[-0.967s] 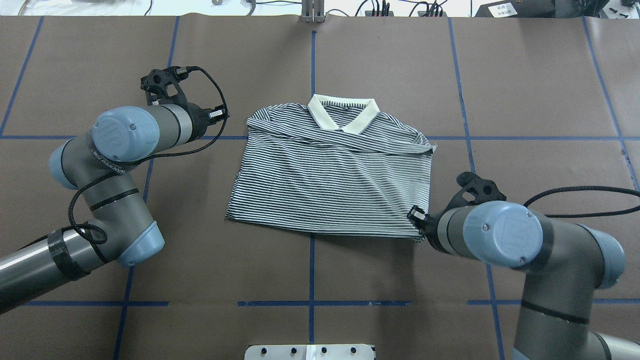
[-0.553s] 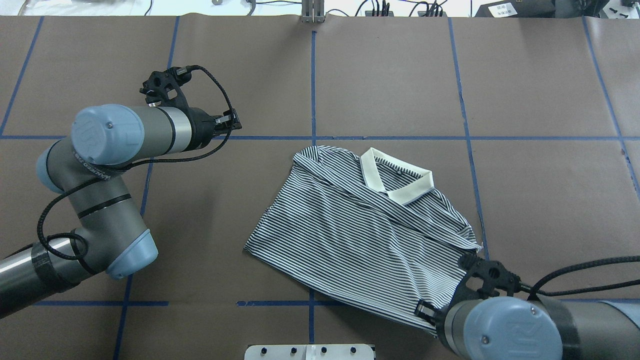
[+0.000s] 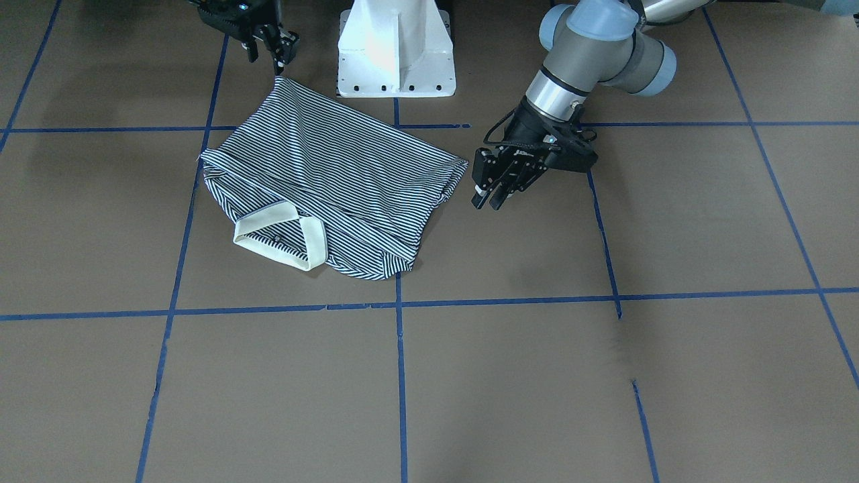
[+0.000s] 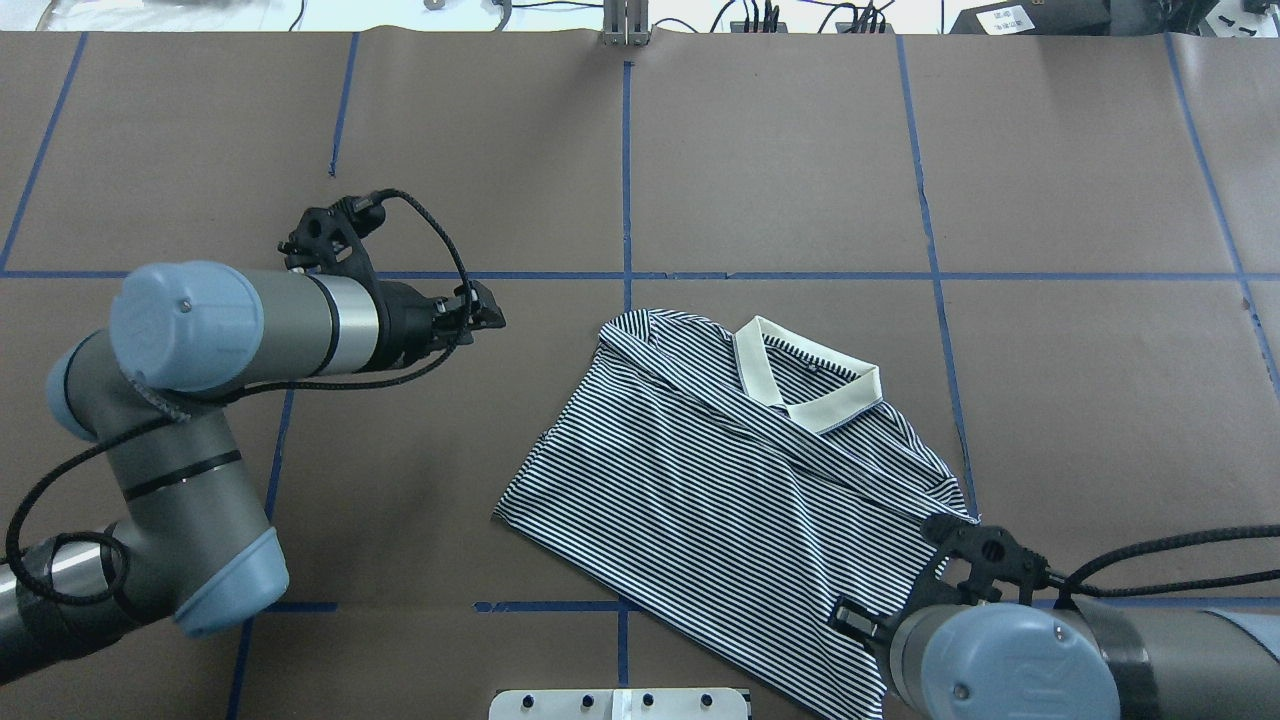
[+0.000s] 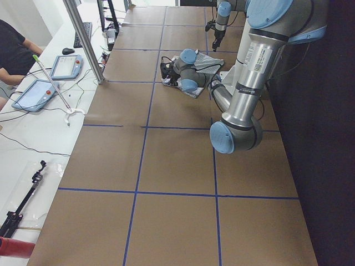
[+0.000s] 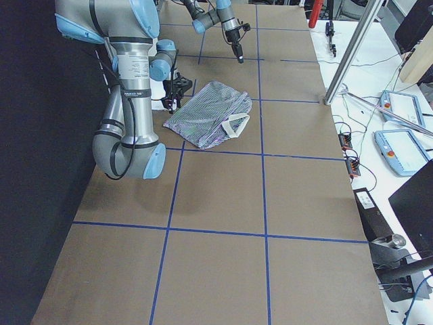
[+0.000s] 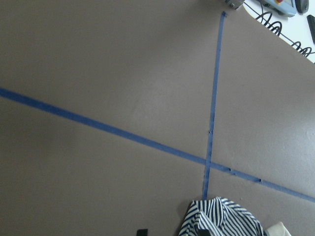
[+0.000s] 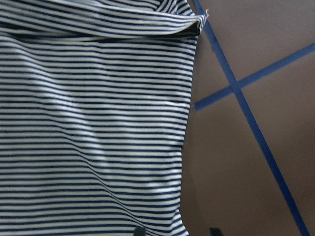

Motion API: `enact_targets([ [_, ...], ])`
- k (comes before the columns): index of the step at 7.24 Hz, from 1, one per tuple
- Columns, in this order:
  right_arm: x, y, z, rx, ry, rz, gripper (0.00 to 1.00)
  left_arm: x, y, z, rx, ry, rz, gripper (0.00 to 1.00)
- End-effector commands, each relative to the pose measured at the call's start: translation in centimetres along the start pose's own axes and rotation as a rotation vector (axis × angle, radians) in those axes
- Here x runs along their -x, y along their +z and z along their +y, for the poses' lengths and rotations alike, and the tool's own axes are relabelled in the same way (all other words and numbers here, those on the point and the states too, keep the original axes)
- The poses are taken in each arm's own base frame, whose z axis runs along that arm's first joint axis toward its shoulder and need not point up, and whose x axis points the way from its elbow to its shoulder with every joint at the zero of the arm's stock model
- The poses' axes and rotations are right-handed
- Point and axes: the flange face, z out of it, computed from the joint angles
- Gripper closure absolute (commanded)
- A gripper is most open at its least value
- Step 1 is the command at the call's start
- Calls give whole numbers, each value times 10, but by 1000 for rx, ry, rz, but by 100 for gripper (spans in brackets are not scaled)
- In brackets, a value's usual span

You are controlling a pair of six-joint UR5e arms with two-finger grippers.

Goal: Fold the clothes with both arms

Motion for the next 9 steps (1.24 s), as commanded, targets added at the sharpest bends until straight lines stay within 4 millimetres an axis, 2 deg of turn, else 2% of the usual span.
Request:
enact_targets([
  [1, 25, -23, -64, -101, 107, -83, 0, 13, 27, 74, 23, -22, -139, 46],
  [2, 38, -21, -77, -132, 114, -96, 0, 9, 33, 85, 26, -23, -211, 42],
  [3, 53, -15, -76, -151, 112, -98, 0, 2, 40, 99, 31, -28, -291, 42],
  [4, 54, -13, -77, -155, 113, -96, 0, 3, 45, 110, 29, -15, -321, 42],
  [5, 54, -12, -77, -154, 114, -93, 0, 7, 49, 110, 12, -11, -332, 42],
  [7, 54, -11, -78, -157, 115, -92, 0, -2, 46, 114, 18, -8, -322, 42],
  [8, 55, -12, -80, -159, 118, -95, 0, -3, 46, 123, 31, -4, -322, 42],
  [9, 55, -14, -88, -166, 129, -97, 0, 4, 47, 126, 33, 0, -333, 41],
])
